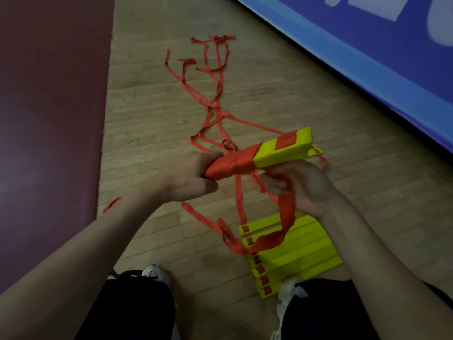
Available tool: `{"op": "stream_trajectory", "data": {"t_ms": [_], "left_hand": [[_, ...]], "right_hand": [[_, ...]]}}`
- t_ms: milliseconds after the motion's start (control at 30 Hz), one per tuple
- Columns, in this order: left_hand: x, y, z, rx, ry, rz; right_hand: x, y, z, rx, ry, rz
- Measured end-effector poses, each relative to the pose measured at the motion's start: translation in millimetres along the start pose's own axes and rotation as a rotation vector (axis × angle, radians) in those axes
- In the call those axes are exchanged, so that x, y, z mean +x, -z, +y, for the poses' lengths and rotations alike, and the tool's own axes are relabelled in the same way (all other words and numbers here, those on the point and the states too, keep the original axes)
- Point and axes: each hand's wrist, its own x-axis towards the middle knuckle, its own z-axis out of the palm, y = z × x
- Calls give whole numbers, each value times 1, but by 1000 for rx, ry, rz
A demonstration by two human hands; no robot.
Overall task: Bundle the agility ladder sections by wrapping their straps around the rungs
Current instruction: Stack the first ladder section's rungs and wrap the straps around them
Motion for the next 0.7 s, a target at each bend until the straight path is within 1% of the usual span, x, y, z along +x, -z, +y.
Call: {"op": "stream_trajectory", "data": {"t_ms": [133, 200, 267, 300, 367, 467, 567, 700], "left_hand": [[2, 6, 4, -50, 87, -45], [2, 10, 5, -97, 144, -121], [-1, 12, 8, -192, 180, -187], [-2, 11, 10, -248, 186, -197], [-1, 8, 14, -333, 191, -173], [1, 4, 18, -415, 232, -148], [1, 5, 16, -422, 271, -180], [2, 6, 13, -379, 351, -218]], "right_hand": [[1, -5, 8, -283, 110, 144], [2, -3, 11, -392, 110, 202], [2, -3, 12, -528, 93, 252], [3, -2, 13, -548, 90, 280], [4, -2, 13, -500, 77, 348], [6, 2, 16, -498, 57, 431], [8, 3, 20, -504, 35, 447], [6, 0, 23, -485, 22, 421]]}}
